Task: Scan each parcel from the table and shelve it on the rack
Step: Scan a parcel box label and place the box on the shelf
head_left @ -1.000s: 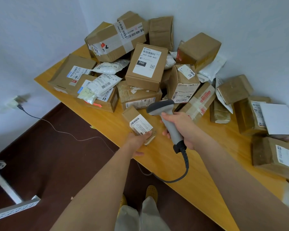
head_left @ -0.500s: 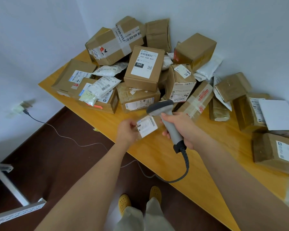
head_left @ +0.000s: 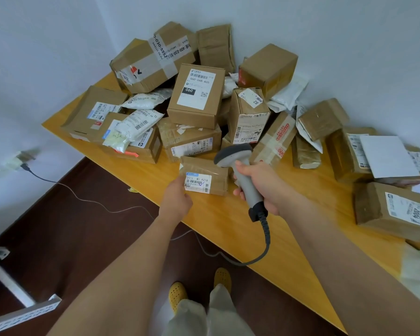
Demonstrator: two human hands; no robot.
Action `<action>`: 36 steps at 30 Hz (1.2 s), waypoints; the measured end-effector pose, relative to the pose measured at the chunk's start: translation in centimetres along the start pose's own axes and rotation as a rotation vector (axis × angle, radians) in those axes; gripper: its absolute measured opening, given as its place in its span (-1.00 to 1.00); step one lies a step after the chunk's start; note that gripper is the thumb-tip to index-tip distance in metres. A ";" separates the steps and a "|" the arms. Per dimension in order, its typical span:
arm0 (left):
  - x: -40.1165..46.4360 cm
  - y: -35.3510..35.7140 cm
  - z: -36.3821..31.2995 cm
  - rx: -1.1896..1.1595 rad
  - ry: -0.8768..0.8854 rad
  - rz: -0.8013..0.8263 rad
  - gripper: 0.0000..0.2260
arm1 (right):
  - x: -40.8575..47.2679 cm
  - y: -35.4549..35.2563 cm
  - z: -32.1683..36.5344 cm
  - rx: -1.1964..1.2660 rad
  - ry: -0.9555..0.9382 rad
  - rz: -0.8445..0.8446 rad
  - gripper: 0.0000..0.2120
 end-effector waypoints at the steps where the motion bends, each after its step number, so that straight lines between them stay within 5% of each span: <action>1: 0.0 0.0 -0.1 0.014 -0.006 -0.020 -0.51 | -0.1 0.1 -0.1 -0.005 0.004 0.006 -0.69; 6: 0.2 -0.1 -0.7 0.113 0.002 -0.014 -0.48 | -1.0 0.6 -0.6 0.024 0.032 0.033 -0.63; 12: 0.4 -0.6 -0.7 0.094 -0.120 -0.014 -0.68 | -2.0 1.4 -0.6 0.107 0.084 0.048 -0.67; 17: 0.4 -1.2 -0.3 -0.143 -0.289 -0.066 -0.56 | -3.0 2.0 -0.2 0.075 0.093 0.033 -0.69; 28: 0.8 -3.8 2.5 -0.365 -0.568 -0.116 -0.65 | -4.7 3.3 0.5 0.188 0.082 0.000 -0.73; 32: 0.8 -3.8 1.7 -0.255 -0.455 -0.078 -0.58 | -4.6 3.7 -0.3 0.202 0.042 -0.031 -0.74; 36: 2.4 -2.8 0.6 0.141 -0.035 0.050 -0.37 | -3.5 4.2 -1.6 0.217 -0.044 -0.121 -0.80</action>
Point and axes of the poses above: each hand's wrist, its own x-axis towards the middle knuckle, its own y-axis out of the palm, z = x × y, the point moved 1 cm from there along x, towards the middle knuckle, and after that the axes turned 15 degrees about -x, right-handed, at the moved point
